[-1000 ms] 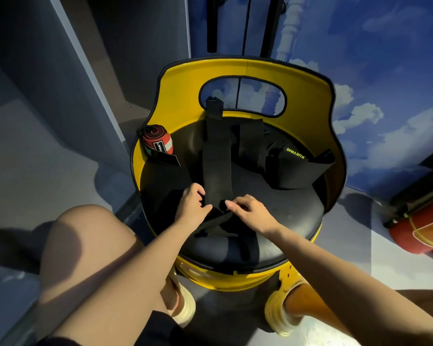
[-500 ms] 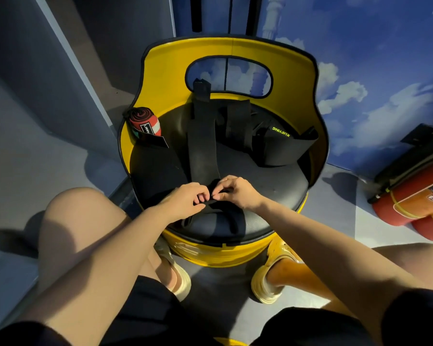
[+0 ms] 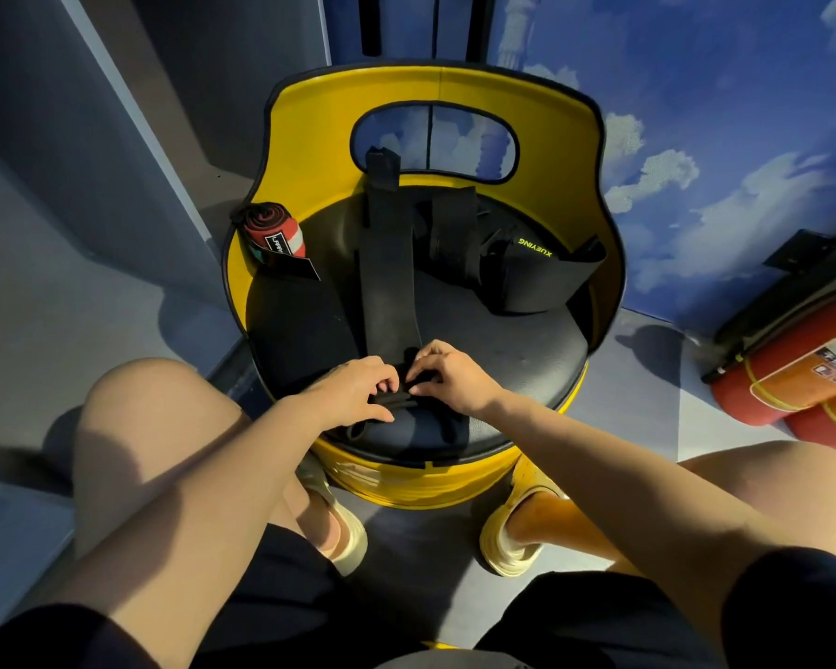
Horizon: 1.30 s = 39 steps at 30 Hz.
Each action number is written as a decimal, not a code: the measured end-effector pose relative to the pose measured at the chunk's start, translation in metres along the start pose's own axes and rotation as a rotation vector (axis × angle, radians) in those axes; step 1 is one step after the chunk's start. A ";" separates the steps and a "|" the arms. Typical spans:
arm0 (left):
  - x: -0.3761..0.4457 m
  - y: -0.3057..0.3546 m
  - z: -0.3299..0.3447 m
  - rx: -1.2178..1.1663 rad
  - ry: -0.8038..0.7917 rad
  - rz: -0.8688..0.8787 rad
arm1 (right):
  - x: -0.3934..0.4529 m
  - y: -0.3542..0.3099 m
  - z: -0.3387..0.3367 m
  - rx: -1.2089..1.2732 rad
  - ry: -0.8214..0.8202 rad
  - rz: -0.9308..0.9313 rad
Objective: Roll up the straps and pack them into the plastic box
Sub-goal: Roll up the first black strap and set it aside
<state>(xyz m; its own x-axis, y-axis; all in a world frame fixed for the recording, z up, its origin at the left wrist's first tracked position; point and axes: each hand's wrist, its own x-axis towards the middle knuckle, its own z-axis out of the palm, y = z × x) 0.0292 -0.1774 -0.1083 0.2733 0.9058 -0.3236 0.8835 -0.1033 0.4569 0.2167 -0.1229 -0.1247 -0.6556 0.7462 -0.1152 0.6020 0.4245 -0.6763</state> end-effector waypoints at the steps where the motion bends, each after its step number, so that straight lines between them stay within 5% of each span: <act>1: 0.000 0.001 0.001 0.015 0.007 -0.002 | -0.001 0.000 0.000 0.001 0.002 0.008; 9: -0.003 0.008 0.005 0.104 0.066 0.022 | -0.009 -0.002 0.004 -0.074 0.029 -0.037; 18: -0.004 0.008 0.007 0.117 0.075 0.041 | -0.021 0.002 0.005 -0.491 0.049 -0.307; 26: -0.005 0.005 0.007 0.090 0.107 -0.013 | -0.023 -0.003 0.009 -0.427 0.089 -0.210; 33: 0.001 0.009 0.007 -0.143 0.225 -0.179 | -0.005 -0.012 -0.001 -0.078 -0.013 0.098; 39: 0.006 0.010 0.003 -0.265 0.259 -0.266 | 0.004 -0.013 -0.002 0.080 0.060 0.240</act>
<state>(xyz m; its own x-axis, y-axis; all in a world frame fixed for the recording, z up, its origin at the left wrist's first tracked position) 0.0404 -0.1738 -0.1083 -0.0835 0.9630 -0.2561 0.7730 0.2248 0.5932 0.2069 -0.1245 -0.1148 -0.4685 0.8510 -0.2374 0.6978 0.1916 -0.6902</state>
